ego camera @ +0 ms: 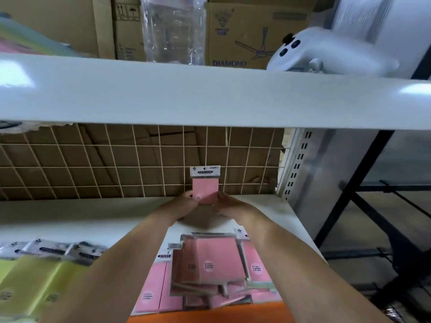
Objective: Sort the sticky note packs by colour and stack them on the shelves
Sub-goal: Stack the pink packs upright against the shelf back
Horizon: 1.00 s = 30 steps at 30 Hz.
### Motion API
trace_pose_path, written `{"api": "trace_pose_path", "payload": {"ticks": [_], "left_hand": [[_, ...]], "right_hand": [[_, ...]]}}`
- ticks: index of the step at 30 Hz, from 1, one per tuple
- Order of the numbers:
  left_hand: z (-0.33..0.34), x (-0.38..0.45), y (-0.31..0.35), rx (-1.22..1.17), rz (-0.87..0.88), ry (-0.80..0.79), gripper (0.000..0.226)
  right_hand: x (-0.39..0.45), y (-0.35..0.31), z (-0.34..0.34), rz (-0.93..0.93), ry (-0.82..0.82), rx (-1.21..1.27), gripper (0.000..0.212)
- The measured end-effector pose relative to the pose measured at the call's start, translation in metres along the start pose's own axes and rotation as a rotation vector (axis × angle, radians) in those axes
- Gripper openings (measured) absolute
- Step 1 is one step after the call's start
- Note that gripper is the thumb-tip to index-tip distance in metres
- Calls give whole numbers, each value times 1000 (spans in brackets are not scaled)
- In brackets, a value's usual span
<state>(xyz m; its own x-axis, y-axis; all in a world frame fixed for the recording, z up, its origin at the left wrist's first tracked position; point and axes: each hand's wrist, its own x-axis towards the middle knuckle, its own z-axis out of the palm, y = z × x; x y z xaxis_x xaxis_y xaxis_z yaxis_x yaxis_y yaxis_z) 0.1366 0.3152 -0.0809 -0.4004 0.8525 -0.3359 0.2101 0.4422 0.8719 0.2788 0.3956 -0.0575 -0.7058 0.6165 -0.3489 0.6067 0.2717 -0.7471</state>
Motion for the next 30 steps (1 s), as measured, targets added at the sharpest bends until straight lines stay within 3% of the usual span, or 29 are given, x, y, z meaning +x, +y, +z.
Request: {"api": "trace_pose_path", "payload": {"ticks": [4,9,14,17,21,24,28,30], "left_hand": [[-6,4,-5,28,-31,1,55],[-10,7,-7,48,-34,-11,63],[-7,3,-6,-8,-71,19,68],[-7,-5,-4,-14,-97,37,83],[-7,-10,-4,3,-102,67,86],[-5,-18,2,78,-118,84,72],[3,-41,21,198,-97,102,29],[8,-50,27,227,-106,131,28]], "right_hand": [[-9,-7,-5,-87,-62,90,32],[16,5,-3,-108,-61,6,45],[40,23,-1,-14,-35,-28,67],[28,14,-1,29,-43,-17,63],[22,9,-4,50,-54,-18,64],[14,7,-8,75,-35,-41,68],[-3,3,-11,140,31,-44,68],[-19,-2,-12,125,50,-56,61]]}}
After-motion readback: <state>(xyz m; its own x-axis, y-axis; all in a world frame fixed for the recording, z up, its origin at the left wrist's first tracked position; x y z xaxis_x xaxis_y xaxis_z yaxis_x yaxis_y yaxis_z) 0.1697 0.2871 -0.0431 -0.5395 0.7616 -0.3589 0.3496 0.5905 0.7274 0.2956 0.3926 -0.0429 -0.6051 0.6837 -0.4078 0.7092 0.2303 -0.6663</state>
